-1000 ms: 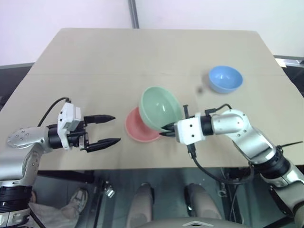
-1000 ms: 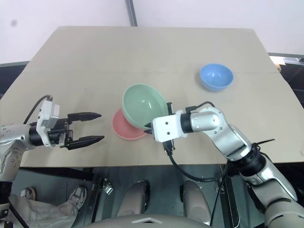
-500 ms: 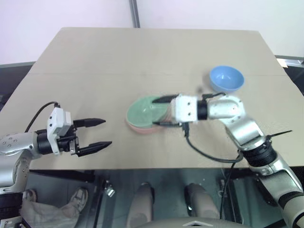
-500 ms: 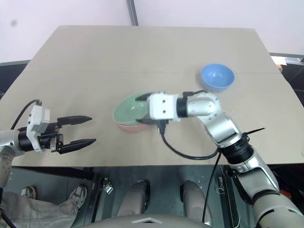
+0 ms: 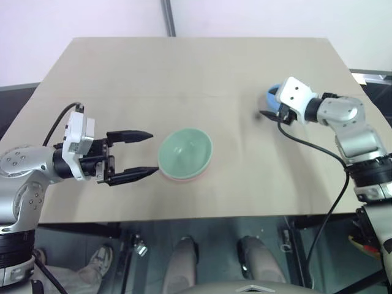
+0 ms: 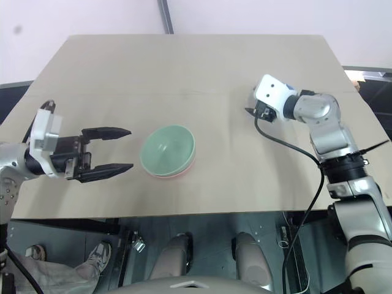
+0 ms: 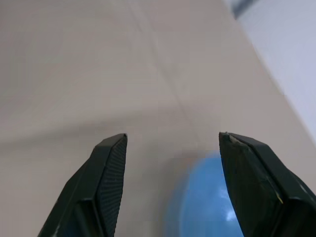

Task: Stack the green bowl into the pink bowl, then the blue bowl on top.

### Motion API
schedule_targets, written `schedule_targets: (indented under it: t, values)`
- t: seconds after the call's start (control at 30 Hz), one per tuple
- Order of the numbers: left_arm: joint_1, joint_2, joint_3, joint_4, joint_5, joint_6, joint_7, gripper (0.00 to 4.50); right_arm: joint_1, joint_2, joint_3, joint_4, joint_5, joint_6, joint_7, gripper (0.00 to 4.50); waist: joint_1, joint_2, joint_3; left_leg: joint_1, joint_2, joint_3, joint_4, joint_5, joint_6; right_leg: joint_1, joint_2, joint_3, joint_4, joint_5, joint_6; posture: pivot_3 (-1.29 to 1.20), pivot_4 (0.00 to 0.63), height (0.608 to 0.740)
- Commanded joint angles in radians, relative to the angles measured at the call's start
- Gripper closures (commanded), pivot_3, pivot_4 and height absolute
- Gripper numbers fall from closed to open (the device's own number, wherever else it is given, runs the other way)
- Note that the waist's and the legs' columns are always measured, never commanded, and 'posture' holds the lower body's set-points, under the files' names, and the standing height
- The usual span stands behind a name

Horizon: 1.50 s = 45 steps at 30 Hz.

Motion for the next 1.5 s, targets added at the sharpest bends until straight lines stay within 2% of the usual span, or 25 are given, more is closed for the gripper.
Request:
schedule_targets:
  t: [0.03, 0.17, 0.2, 0.23, 0.3, 0.33, 0.4, 0.5, 0.6, 0.73, 0.8, 0.87, 0.97, 1.13, 1.33, 1.37, 1.5]
  values:
    - [0.032, 0.019, 0.042, -0.047, -0.024, 0.018, -0.007, 0.00, -0.102, 0.020, 0.018, 0.224, -0.061, -0.113, -0.038, 1.27, -0.007, 0.002, 0.002, 0.000, 0.000, 0.000, -0.001, 0.000, 0.000, -0.001, 0.000, 0.000, 0.000, 0.000, 0.000, 0.00, 0.150, 0.740]
    - [0.070, 0.020, 0.079, -0.076, -0.034, 0.027, 0.006, 0.00, -0.168, 0.048, 0.022, 0.396, -0.085, -0.152, -0.044, 1.27, -0.017, 0.002, 0.002, 0.000, 0.000, 0.000, -0.005, 0.000, 0.000, -0.002, 0.000, 0.001, 0.000, 0.000, -0.001, 0.00, 0.150, 0.740]
    - [0.080, 0.019, 0.088, -0.081, -0.034, 0.029, 0.009, 0.00, -0.180, 0.051, 0.021, 0.419, -0.089, -0.162, -0.040, 1.77, -0.020, 0.002, 0.003, 0.000, 0.000, 0.000, -0.005, 0.000, 0.000, -0.002, 0.000, 0.001, -0.001, 0.000, -0.001, 0.00, 0.150, 0.740]
    - [0.089, 0.017, 0.095, -0.085, -0.033, 0.030, 0.011, 0.00, -0.191, 0.053, 0.020, 0.433, -0.092, -0.174, -0.037, 2.05, -0.020, 0.002, 0.003, 0.000, 0.000, 0.000, -0.005, 0.000, 0.000, -0.002, 0.000, 0.001, -0.001, 0.000, -0.001, 0.00, 0.150, 0.740]
    - [0.110, 0.013, 0.109, -0.094, -0.033, 0.030, 0.016, 0.00, -0.197, 0.053, 0.015, 0.422, -0.088, -0.189, -0.020, 3.12, -0.023, 0.003, 0.003, 0.000, 0.000, 0.000, -0.005, 0.000, 0.000, -0.002, -0.001, 0.001, -0.001, 0.000, -0.001, 0.00, 0.150, 0.740]
    - [0.117, 0.010, 0.114, -0.097, -0.032, 0.030, 0.019, 0.00, -0.194, 0.051, 0.011, 0.402, -0.083, -0.190, -0.009, 3.46, -0.023, 0.003, 0.003, 0.000, -0.001, 0.000, -0.005, 0.000, 0.000, -0.002, -0.001, 0.001, 0.000, 0.000, -0.001, 0.00, 0.150, 0.740]
    - [0.126, 0.005, 0.121, -0.096, -0.031, 0.028, 0.026, 0.00, -0.181, 0.044, 0.005, 0.356, -0.076, -0.196, 0.006, 4.46, -0.023, 0.003, 0.003, 0.000, -0.001, 0.000, -0.005, 0.000, 0.000, -0.002, -0.001, 0.001, 0.000, 0.000, -0.001, 0.00, 0.150, 0.740]
    - [0.132, -0.007, 0.121, -0.079, -0.019, 0.013, 0.033, 0.00, -0.137, 0.023, -0.014, 0.215, -0.048, -0.192, 0.043, 4.46, -0.023, 0.004, 0.003, 0.000, -0.001, 0.000, -0.005, 0.000, 0.000, -0.002, -0.001, 0.000, 0.001, 0.000, -0.001, 0.00, 0.150, 0.740]
    - [0.139, -0.014, 0.120, -0.051, -0.003, -0.005, 0.030, 0.00, -0.054, 0.006, -0.042, -0.047, 0.044, -0.127, 0.143, 4.46, -0.021, 0.004, 0.003, 0.000, 0.000, 0.000, -0.005, 0.000, 0.000, -0.002, -0.001, 0.000, 0.000, 0.000, -0.001, 0.00, 0.150, 0.740]
    - [0.158, -0.011, 0.123, 0.001, 0.023, -0.032, 0.012, 0.00, 0.078, -0.003, -0.054, -0.499, 0.275, 0.105, 0.299, 4.46, -0.017, 0.004, 0.003, 0.000, 0.000, -0.001, -0.006, 0.000, 0.000, -0.002, -0.001, 0.000, 0.000, 0.000, -0.001, 0.00, 0.150, 0.740]
    - [0.186, 0.000, 0.135, 0.041, 0.039, -0.045, -0.015, 0.00, 0.121, 0.014, -0.012, -0.697, 0.359, 0.213, 0.322, 4.46, -0.016, 0.004, 0.003, 0.000, 0.000, -0.001, -0.006, 0.000, 0.000, -0.002, 0.000, 0.000, 0.000, 0.000, -0.001, 0.00, 0.150, 0.740]
    - [0.223, 0.013, 0.152, 0.070, 0.047, -0.057, -0.052, 0.00, 0.132, 0.057, 0.041, -0.802, 0.384, 0.279, 0.315, 4.46, -0.021, 0.004, 0.003, 0.001, 0.000, -0.001, -0.006, 0.000, 0.000, -0.002, 0.000, 0.000, 0.001, 0.000, -0.001, 0.00, 0.150, 0.740]
    - [0.247, 0.018, 0.194, 0.094, 0.034, -0.076, -0.095, 0.00, 0.107, 0.129, 0.122, -0.802, 0.337, 0.276, 0.289, 4.46, -0.020, 0.004, 0.003, 0.001, 0.001, -0.001, -0.005, 0.000, 0.000, -0.002, 0.001, 0.000, 0.002, -0.001, -0.001, 0.00, 0.150, 0.740]
    - [0.265, 0.004, 0.213, 0.110, 0.083, -0.211, -0.159, 0.00, 0.033, 0.216, 0.207, -0.705, 0.273, 0.208, 0.301, 4.46, -0.008, 0.004, 0.003, 0.001, 0.001, 0.000, 0.000, 0.000, -0.001, -0.001, 0.000, 0.000, 0.002, -0.001, 0.000, 0.00, 0.150, 0.740]
    - [0.252, 0.034, 0.224, 0.122, 0.031, -0.135, -0.177, 0.00, -0.016, 0.277, 0.243, -0.596, 0.240, 0.162, 0.328, 4.46, 0.005, 0.003, 0.003, 0.000, 0.001, -0.001, -0.001, 0.000, -0.001, -0.002, 0.001, -0.001, 0.002, -0.001, -0.001, 0.00, 0.150, 0.740]
    - [0.254, 0.034, 0.225, 0.124, 0.035, -0.139, -0.177, 0.00, -0.018, 0.276, 0.246, -0.590, 0.235, 0.158, 0.336, 3.59, 0.005, 0.003, 0.003, 0.000, 0.001, -0.001, -0.001, 0.000, -0.001, -0.002, 0.001, -0.001, 0.001, -0.001, -0.001, 0.00, 0.150, 0.740]
    - [0.249, 0.022, 0.222, 0.122, 0.050, -0.145, -0.143, 0.00, 0.002, 0.266, 0.230, -0.618, 0.217, 0.135, 0.316, 1.93, 0.003, 0.003, 0.003, -0.001, 0.001, -0.001, -0.002, 0.000, -0.001, -0.002, 0.001, -0.001, 0.001, -0.001, -0.001, 0.00, 0.150, 0.740]
